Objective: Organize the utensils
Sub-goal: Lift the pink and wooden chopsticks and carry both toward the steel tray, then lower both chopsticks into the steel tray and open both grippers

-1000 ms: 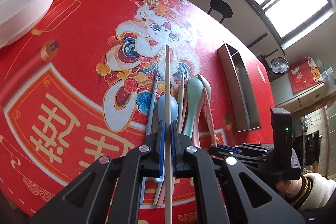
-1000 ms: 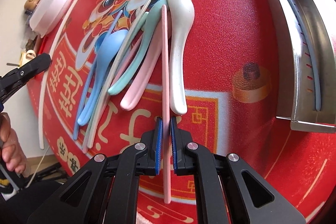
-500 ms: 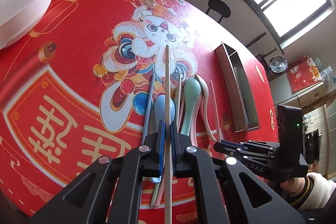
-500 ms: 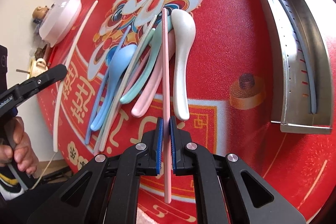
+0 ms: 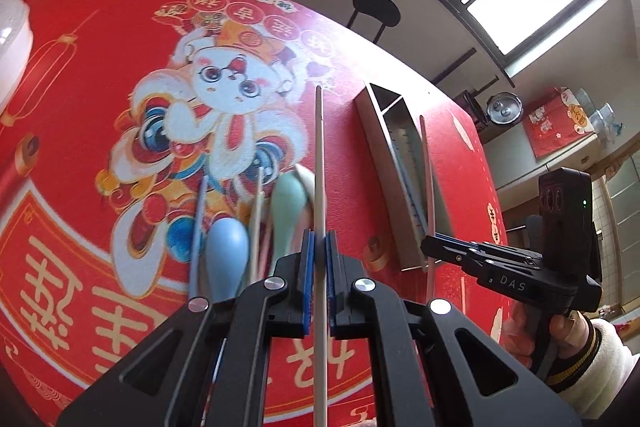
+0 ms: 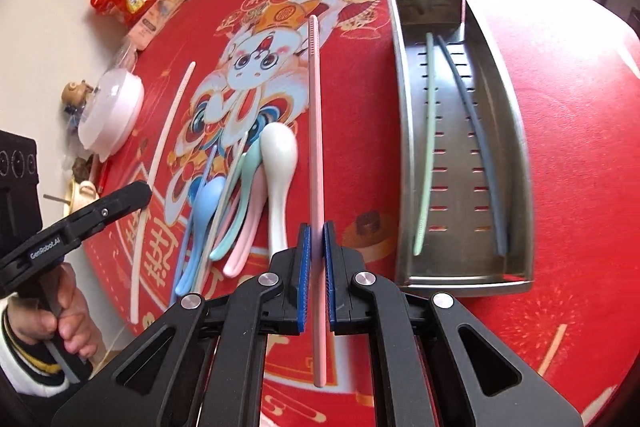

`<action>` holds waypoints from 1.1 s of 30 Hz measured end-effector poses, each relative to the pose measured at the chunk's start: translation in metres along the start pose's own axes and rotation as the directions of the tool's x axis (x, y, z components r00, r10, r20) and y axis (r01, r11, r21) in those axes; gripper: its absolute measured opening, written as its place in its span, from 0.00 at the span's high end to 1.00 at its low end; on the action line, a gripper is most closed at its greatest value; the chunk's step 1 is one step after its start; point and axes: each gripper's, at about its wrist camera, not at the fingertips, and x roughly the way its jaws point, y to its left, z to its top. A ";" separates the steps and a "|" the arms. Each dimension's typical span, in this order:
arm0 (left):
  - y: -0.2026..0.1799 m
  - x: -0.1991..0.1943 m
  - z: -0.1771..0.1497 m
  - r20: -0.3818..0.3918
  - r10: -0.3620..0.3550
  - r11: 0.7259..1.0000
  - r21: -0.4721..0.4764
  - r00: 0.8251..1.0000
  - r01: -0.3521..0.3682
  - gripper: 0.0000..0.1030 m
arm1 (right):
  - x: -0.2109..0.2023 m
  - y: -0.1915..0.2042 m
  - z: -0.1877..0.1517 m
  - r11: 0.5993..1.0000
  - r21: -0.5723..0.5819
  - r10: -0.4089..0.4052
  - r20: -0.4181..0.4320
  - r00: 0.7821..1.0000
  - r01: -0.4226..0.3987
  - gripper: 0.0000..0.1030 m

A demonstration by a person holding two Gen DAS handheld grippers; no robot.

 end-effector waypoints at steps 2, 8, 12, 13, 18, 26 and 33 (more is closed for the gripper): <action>-0.016 0.011 0.007 -0.007 -0.032 0.999 0.013 0.999 0.032 0.95 | -0.009 -0.014 0.007 1.000 0.014 -0.022 0.011 1.000 0.021 0.94; -0.058 0.052 0.030 -0.022 -0.100 0.995 0.023 0.995 0.100 0.95 | -0.030 -0.054 0.029 0.996 0.047 -0.079 0.038 0.996 0.077 0.94; -0.078 0.085 0.045 -0.032 -0.122 0.992 -0.006 0.992 0.122 0.95 | -0.032 -0.076 0.045 0.993 0.060 -0.109 0.035 0.993 0.106 0.94; -0.083 0.093 0.049 -0.036 -0.125 0.992 -0.011 0.992 0.125 0.95 | -0.031 -0.080 0.050 0.992 0.056 -0.118 0.031 0.993 0.116 0.94; -0.098 0.131 0.063 -0.045 -0.117 0.992 -0.045 0.992 0.115 0.95 | -0.021 -0.091 0.065 0.991 0.034 -0.132 0.005 0.991 0.131 0.94; -0.097 0.172 0.074 -0.052 -0.079 0.986 -0.152 0.995 0.071 0.95 | 0.002 -0.101 0.079 0.989 0.037 -0.143 -0.031 0.989 0.144 0.94; -0.095 0.185 0.074 -0.089 -0.064 0.988 -0.147 0.994 0.050 0.95 | 0.021 -0.103 0.087 0.989 0.045 -0.141 -0.067 0.988 0.144 0.94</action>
